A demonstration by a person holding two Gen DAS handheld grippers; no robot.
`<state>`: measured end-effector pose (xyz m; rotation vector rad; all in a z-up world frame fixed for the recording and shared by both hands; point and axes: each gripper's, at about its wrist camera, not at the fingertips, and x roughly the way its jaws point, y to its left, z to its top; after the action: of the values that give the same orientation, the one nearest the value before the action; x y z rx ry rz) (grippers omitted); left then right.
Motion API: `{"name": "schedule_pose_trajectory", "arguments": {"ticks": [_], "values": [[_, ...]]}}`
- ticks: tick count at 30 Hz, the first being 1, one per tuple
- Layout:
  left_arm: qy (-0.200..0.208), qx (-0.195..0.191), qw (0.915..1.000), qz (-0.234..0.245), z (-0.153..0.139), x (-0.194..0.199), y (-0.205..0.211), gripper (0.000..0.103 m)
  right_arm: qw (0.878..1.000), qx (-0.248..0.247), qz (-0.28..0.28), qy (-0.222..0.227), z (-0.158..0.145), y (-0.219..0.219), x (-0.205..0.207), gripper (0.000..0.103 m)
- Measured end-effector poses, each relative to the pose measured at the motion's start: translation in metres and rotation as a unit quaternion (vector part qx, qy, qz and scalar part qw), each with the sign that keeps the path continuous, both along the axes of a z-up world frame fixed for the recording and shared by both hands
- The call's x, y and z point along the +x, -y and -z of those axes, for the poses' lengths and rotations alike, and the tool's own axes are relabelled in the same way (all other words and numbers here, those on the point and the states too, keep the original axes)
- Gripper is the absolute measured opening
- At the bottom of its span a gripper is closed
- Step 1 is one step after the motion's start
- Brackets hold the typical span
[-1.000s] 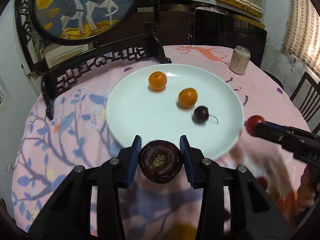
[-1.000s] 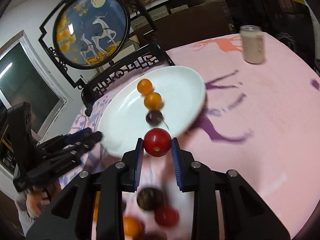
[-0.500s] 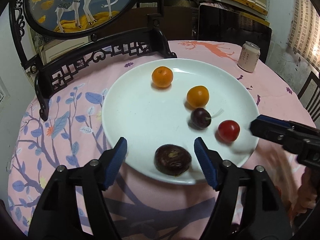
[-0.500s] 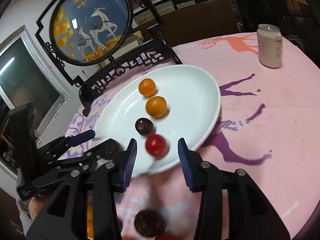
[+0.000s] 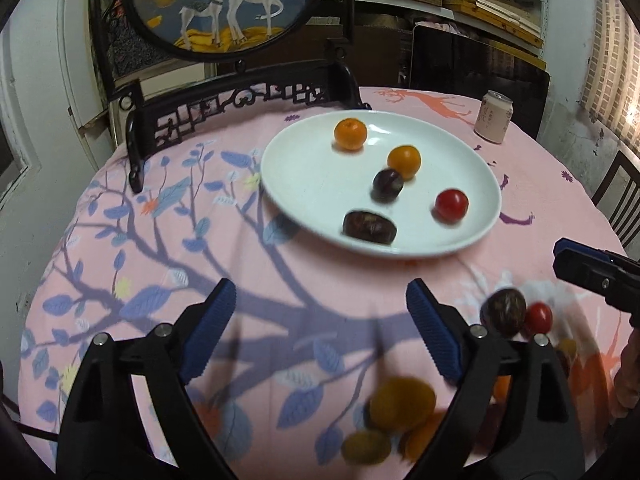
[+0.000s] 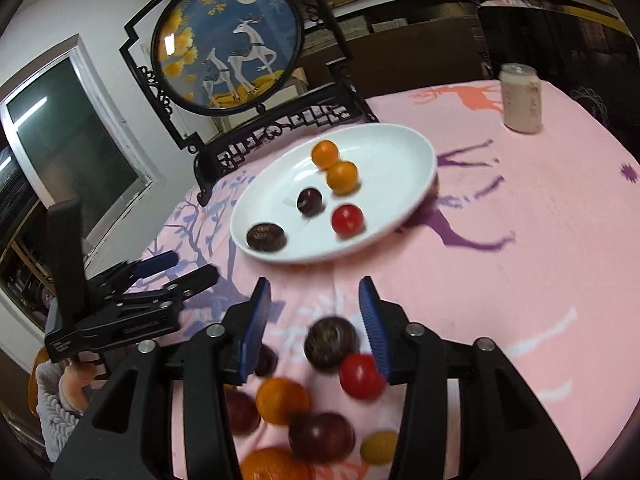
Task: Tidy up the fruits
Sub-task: 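Grasp the yellow orange with the left tool while the right tool grasps a dark brown fruit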
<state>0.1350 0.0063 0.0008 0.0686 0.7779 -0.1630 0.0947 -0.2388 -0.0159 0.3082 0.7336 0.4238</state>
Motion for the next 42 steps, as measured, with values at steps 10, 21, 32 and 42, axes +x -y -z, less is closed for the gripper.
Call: {"name": "schedule_pose_trajectory", "arguments": {"ticks": [10,21,32,42], "values": [[-0.001,-0.002,0.9999,0.016,0.009,-0.049,0.0,0.097,0.999,0.022,0.036,0.003,0.004,0.026,-0.027,0.057],[-0.017,0.012,0.9998,0.002,0.019,-0.039,-0.007,0.101,0.999,0.026,0.048,-0.006,0.009,0.034,-0.033,0.057],[-0.014,-0.004,0.9996,-0.026,0.015,-0.039,-0.023,0.101,0.999,0.027,0.047,-0.008,0.009,0.034,-0.033,0.058],[-0.047,0.028,0.9985,0.005,0.034,-0.036,-0.004,0.081,0.999,0.019,0.042,-0.012,0.011,0.03,-0.031,0.057]]}}
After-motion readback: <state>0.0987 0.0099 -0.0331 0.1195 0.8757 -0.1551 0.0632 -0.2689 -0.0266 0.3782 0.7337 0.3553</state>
